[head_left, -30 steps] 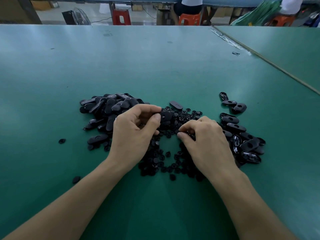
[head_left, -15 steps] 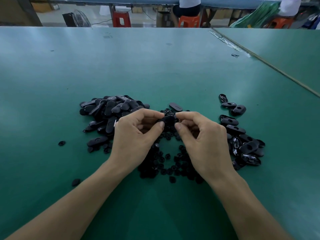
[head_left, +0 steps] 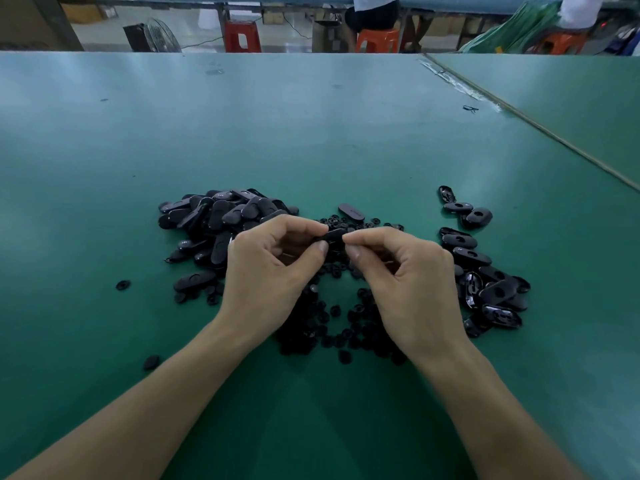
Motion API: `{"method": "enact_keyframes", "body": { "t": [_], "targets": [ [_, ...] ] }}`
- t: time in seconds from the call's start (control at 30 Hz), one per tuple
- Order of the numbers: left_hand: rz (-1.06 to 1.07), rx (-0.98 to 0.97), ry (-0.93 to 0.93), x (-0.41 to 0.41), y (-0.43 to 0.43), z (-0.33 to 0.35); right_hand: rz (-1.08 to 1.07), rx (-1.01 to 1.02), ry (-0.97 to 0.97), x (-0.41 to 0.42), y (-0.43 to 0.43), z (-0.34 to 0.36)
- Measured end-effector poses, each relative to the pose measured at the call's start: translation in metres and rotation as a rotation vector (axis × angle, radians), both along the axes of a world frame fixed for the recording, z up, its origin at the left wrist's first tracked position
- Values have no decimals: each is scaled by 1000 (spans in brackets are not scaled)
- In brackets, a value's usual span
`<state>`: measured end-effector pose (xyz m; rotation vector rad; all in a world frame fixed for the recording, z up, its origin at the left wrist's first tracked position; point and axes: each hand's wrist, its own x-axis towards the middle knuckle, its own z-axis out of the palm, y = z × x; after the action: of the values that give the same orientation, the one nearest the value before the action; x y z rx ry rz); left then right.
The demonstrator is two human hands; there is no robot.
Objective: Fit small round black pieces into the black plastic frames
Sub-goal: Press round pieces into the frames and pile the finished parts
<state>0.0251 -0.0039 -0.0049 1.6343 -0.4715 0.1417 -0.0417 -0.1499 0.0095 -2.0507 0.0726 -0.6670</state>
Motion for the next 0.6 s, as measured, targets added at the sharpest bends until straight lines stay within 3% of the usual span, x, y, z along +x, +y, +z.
{"method": "enact_keyframes", "body": {
  "t": [0.6],
  "targets": [
    [-111,31,-21,-2,-2,3,40,-16,61,0,3,2]
  ]
}}
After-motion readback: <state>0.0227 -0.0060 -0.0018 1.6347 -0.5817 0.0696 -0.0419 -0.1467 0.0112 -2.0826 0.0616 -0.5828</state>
